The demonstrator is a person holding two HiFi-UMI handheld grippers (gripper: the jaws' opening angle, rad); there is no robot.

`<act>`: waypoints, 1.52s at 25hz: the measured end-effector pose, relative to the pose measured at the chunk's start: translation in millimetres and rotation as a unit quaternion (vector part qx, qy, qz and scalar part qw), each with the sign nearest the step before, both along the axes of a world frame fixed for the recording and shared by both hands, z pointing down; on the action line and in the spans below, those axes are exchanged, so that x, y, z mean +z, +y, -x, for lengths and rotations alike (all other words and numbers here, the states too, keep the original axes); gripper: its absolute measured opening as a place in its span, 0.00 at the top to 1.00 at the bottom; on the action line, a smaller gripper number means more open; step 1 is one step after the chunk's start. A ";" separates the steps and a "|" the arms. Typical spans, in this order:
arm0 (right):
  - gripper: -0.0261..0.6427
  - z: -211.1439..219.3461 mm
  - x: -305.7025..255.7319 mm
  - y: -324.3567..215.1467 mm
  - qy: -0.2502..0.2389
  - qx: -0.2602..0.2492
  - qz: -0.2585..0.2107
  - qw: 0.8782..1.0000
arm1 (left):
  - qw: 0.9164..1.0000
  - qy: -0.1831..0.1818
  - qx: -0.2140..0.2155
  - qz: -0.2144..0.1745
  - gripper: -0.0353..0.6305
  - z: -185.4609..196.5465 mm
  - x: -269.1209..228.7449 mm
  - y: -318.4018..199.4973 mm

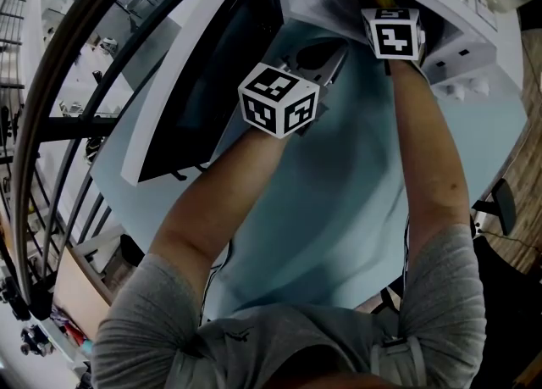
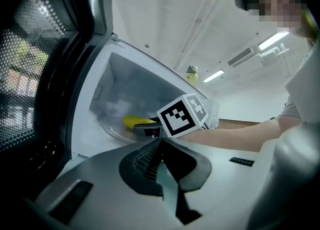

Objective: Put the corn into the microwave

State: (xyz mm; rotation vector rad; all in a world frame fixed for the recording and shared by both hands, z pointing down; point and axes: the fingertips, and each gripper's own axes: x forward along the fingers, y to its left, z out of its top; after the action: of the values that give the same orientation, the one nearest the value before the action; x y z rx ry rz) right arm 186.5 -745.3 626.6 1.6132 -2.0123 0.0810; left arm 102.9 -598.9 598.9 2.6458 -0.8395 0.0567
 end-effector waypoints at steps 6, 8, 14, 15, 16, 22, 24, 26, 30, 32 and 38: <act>0.58 -2.5 3.0 -5.2 0.023 0.007 0.016 1.000 | 1.000 0.002 0.002 -0.001 0.92 -1.5 -0.7 2.1; 0.58 -2.5 2.8 -7.4 0.021 0.008 0.021 1.000 | 1.000 0.002 0.002 0.001 0.92 -0.8 0.4 2.4; 0.57 -3.4 7.3 -7.5 0.011 0.011 0.038 0.999 | 1.000 0.001 0.000 0.003 0.92 2.0 1.0 3.5; 0.56 -3.2 7.2 -6.9 0.010 0.010 0.037 0.999 | 1.000 0.001 0.000 0.003 0.92 1.7 -0.2 3.7; 0.56 -2.6 7.2 -6.3 0.008 0.008 0.038 0.999 | 1.000 0.002 0.000 0.002 0.92 1.3 -1.7 4.1; 0.53 4.2 9.2 -1.6 0.000 0.001 0.046 0.999 | 1.000 0.005 -0.002 0.000 0.92 4.6 -8.5 7.7; 0.52 5.7 8.6 1.6 0.000 0.000 0.047 0.999 | 1.000 0.004 -0.003 0.000 0.92 6.9 -10.5 9.8; 0.51 7.2 9.3 4.7 -0.003 -0.001 0.051 0.999 | 1.000 0.002 -0.004 0.000 0.92 8.8 -12.9 12.1; 0.51 7.8 7.4 11.6 -0.003 0.001 0.051 0.999 | 1.000 -0.002 -0.003 -0.002 0.92 10.9 -17.6 18.2; 0.50 10.5 6.4 17.0 -0.002 -0.001 0.053 0.999 | 1.000 -0.002 -0.004 -0.002 0.92 12.7 -20.3 21.7; 0.50 17.5 -2.8 32.1 -0.008 -0.013 0.049 0.999 | 1.000 -0.005 -0.004 -0.003 0.92 16.1 -29.7 33.5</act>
State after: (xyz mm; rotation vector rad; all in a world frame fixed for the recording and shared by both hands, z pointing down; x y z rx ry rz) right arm 169.0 -713.2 623.8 1.5288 -2.0093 0.1809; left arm 86.8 -565.4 569.1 2.6496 -0.8541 0.0647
